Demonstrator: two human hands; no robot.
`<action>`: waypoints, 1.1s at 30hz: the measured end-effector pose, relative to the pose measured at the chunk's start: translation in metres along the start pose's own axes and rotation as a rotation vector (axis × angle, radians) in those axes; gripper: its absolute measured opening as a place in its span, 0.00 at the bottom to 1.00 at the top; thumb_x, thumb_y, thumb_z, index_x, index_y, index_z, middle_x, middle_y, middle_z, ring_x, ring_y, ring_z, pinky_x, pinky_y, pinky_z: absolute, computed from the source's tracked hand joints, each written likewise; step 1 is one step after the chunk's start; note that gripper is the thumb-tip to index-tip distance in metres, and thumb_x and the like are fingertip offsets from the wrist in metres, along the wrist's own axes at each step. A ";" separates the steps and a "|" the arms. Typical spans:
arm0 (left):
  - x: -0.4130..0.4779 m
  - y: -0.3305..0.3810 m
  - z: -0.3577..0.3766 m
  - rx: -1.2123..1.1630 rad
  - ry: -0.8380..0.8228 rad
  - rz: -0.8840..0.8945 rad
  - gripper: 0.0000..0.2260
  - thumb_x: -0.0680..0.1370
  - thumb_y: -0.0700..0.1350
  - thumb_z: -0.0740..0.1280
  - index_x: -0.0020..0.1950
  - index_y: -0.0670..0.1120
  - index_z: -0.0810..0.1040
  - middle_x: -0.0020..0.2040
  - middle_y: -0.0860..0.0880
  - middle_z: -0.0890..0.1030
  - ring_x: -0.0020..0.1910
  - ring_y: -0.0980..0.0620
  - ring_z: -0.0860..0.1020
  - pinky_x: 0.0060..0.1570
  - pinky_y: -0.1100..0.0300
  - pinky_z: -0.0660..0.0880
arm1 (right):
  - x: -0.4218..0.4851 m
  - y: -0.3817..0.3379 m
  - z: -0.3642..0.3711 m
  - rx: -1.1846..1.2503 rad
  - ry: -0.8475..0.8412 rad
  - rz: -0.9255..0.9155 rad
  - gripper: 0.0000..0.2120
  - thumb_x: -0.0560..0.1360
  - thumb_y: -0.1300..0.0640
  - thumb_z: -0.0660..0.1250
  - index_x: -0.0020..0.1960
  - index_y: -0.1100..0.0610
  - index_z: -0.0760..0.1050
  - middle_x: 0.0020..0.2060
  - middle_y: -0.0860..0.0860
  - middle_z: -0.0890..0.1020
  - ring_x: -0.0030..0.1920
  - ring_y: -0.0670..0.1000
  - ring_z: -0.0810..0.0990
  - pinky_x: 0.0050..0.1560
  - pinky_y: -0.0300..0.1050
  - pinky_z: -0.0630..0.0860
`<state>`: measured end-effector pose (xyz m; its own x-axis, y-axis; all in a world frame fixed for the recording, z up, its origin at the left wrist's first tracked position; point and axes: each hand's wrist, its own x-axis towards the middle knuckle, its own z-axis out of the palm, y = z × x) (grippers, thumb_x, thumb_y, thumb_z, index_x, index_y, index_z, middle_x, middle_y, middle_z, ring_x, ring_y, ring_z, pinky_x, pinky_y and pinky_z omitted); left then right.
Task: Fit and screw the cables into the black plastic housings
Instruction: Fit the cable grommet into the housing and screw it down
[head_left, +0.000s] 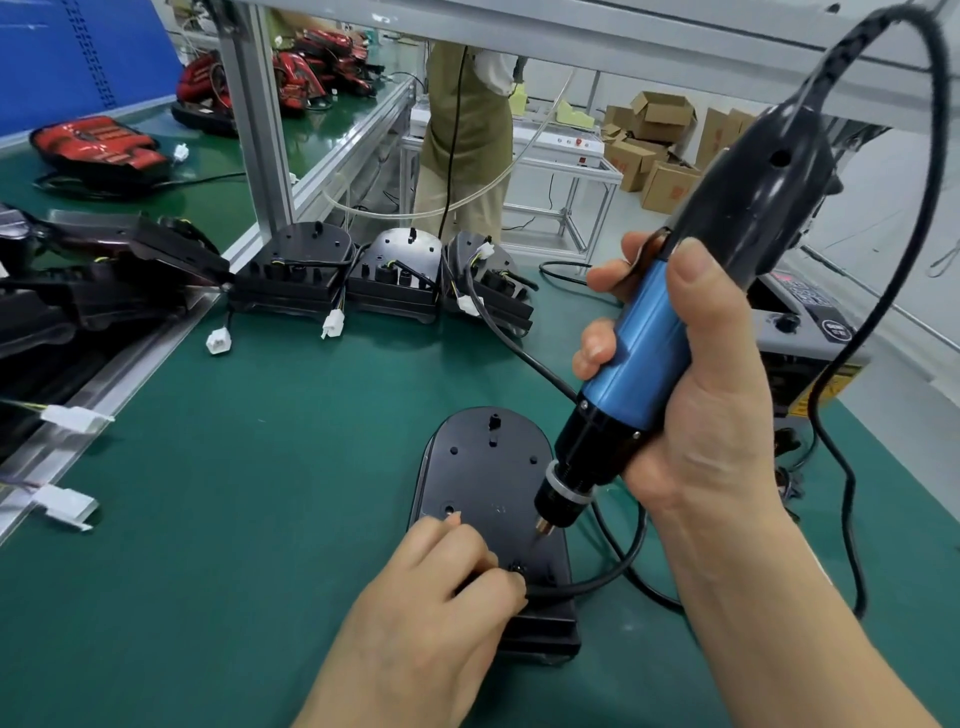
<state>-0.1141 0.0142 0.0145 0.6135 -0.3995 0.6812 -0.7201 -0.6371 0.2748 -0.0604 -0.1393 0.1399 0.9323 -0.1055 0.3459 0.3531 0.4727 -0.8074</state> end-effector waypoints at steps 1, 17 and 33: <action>0.000 0.000 0.000 0.001 -0.001 -0.003 0.06 0.69 0.34 0.70 0.38 0.45 0.80 0.36 0.49 0.75 0.34 0.47 0.71 0.53 0.59 0.74 | 0.000 0.000 0.001 -0.003 -0.007 0.001 0.11 0.71 0.50 0.66 0.49 0.56 0.76 0.39 0.50 0.81 0.27 0.47 0.75 0.29 0.40 0.72; -0.001 0.000 0.002 -0.009 -0.008 -0.016 0.10 0.65 0.34 0.76 0.40 0.46 0.79 0.37 0.49 0.76 0.35 0.47 0.72 0.55 0.59 0.74 | 0.000 0.006 0.013 -0.058 -0.148 0.016 0.11 0.66 0.53 0.68 0.48 0.55 0.79 0.34 0.50 0.79 0.25 0.49 0.73 0.28 0.40 0.70; -0.001 0.000 0.002 -0.054 0.011 -0.023 0.09 0.68 0.37 0.73 0.41 0.48 0.76 0.36 0.49 0.75 0.33 0.48 0.71 0.53 0.60 0.73 | 0.005 0.001 -0.002 -0.025 0.038 0.079 0.18 0.68 0.49 0.70 0.51 0.59 0.71 0.37 0.50 0.78 0.29 0.50 0.77 0.31 0.42 0.76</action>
<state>-0.1142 0.0128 0.0123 0.6266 -0.3773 0.6818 -0.7223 -0.6097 0.3264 -0.0554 -0.1416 0.1401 0.9595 -0.1017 0.2628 0.2796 0.4592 -0.8432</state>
